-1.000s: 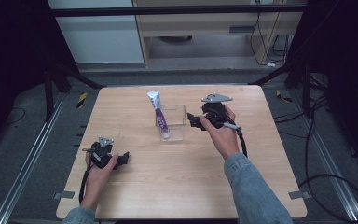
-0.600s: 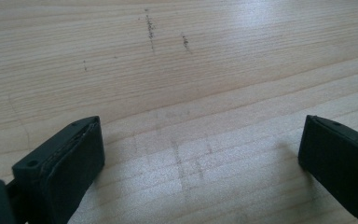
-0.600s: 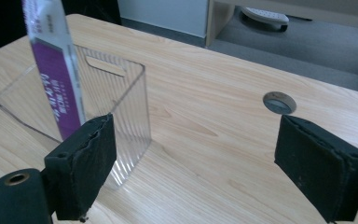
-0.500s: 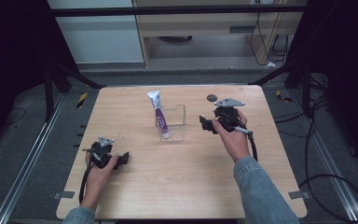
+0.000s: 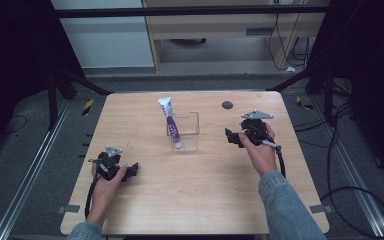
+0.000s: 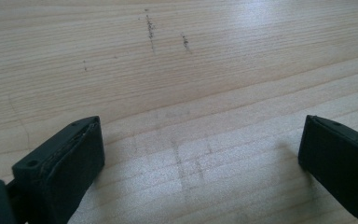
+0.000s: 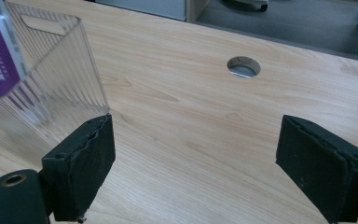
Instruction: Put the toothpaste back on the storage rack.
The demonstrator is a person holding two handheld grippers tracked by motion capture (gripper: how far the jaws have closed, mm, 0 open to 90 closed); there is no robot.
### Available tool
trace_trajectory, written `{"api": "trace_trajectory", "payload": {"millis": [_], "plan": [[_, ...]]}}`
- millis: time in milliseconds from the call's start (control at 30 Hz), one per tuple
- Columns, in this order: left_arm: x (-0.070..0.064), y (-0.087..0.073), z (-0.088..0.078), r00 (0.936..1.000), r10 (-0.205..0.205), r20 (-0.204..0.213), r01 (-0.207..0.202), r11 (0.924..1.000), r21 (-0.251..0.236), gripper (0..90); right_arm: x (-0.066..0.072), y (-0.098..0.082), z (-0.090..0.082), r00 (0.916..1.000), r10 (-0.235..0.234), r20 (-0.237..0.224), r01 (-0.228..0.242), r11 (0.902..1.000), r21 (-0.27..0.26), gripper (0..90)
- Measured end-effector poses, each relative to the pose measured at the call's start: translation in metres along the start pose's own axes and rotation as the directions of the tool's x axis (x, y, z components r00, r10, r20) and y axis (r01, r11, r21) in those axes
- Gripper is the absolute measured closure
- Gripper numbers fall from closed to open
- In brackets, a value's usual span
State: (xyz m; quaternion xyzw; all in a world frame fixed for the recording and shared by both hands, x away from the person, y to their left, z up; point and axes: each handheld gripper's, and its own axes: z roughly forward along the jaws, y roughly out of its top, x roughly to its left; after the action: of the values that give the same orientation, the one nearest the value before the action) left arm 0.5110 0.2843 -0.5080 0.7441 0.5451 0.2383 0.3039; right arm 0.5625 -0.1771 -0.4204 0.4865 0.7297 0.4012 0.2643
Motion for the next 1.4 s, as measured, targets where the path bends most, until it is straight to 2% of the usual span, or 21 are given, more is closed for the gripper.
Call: {"api": "trace_trajectory", "payload": {"millis": [267,633,900,1067,1200,1233,1400], "plan": [[0.000,0.000,0.000,1.0000,0.000,0.000,0.000,1.0000,0.000,0.0,-0.012,-0.016,0.001,0.9998,0.017,0.010,-0.018,0.9992,0.035,11.8],[0.000,0.000,0.000,1.0000,0.000,0.000,0.000,1.0000,0.000,0.0,-0.023,-0.051,0.010,0.9989,0.037,0.028,-0.040,0.9931,0.110,12.1],[0.000,0.000,0.000,1.0000,0.000,0.000,0.000,1.0000,0.000,0.0,-0.032,-0.071,0.016,0.9970,0.055,0.055,-0.062,0.9892,0.133,12.5],[0.000,0.000,0.000,1.0000,0.000,0.000,0.000,1.0000,0.000,0.0,-0.040,-0.079,0.017,0.9912,0.094,0.093,-0.105,0.9875,0.118,12.5],[0.000,0.000,0.000,1.0000,0.001,0.000,-0.001,1.0000,0.000,0.0,-0.045,-0.085,0.019,0.9870,0.107,0.120,-0.121,0.9850,0.122,11.3],[0.000,0.000,0.000,1.0000,0.001,0.000,-0.001,1.0000,0.000,0.0,-0.046,-0.085,0.019,0.9833,0.120,0.137,-0.136,0.9833,0.120,10.9],[0.000,0.000,0.000,1.0000,0.001,0.001,-0.001,1.0000,0.000,0.0,-0.048,-0.088,0.024,0.9770,0.124,0.173,-0.146,0.9826,0.116,9.2]]}}
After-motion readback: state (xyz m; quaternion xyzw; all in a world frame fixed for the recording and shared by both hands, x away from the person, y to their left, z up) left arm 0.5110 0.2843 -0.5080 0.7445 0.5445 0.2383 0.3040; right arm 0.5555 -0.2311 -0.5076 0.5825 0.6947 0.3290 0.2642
